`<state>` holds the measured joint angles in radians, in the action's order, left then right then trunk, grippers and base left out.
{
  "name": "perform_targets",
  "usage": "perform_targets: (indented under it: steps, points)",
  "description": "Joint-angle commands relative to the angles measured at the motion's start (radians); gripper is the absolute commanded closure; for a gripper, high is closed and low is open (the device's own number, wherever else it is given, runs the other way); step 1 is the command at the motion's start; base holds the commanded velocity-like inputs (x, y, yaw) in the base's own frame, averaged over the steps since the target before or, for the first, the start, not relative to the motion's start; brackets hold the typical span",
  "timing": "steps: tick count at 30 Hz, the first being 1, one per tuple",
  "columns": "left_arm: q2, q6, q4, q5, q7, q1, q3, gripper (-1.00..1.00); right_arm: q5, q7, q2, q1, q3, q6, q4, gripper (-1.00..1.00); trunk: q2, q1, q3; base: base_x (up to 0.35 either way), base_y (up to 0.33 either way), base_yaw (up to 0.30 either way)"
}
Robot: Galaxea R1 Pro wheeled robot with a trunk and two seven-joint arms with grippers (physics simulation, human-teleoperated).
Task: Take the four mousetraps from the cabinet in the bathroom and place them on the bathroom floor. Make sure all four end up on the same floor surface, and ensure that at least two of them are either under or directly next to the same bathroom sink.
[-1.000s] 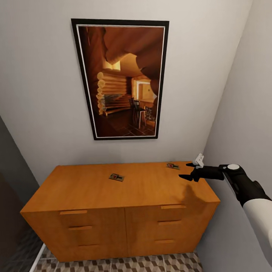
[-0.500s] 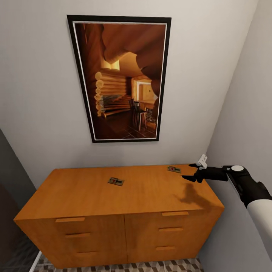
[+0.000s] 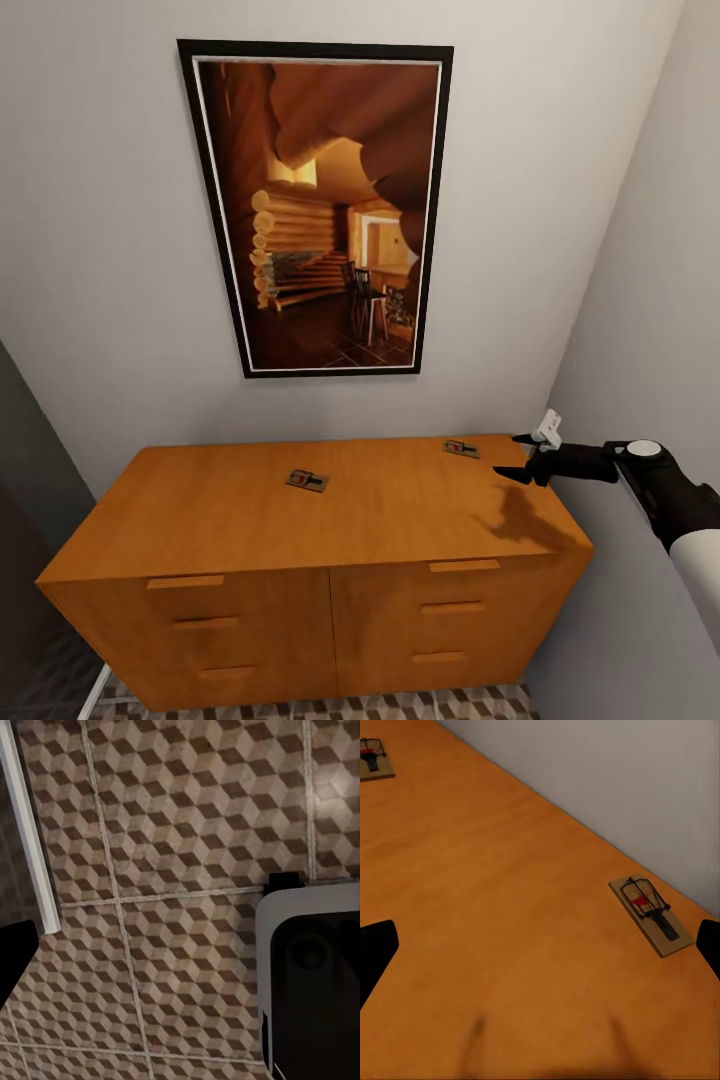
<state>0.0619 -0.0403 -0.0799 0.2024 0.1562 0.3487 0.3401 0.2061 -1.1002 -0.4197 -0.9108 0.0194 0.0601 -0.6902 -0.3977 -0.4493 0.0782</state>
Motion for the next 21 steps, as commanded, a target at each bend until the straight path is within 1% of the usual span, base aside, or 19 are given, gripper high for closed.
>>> perform_targets:
  steps: [1,13,21]
  points:
    - [-0.001,-0.004,-0.003,0.009,0.000,0.001,0.008,-1.00,0.001,-0.003,-0.003,-0.001,0.001,0.006,0.003,-1.00,-0.002,-0.001,0.002,0.000,0.000,0.000]
    - [-0.001,-0.004,-0.003,0.010,0.000,0.001,0.009,-1.00,-0.001,-0.003,-0.011,-0.001,-0.002,0.006,0.016,-1.00,-0.002,-0.001,0.002,0.008,0.000,0.000]
    - [-0.001,-0.003,-0.003,0.010,0.000,0.001,0.009,-1.00,-0.001,-0.003,-0.010,-0.002,-0.001,0.005,0.017,-1.00,-0.002,-0.001,0.002,0.145,0.000,0.000]
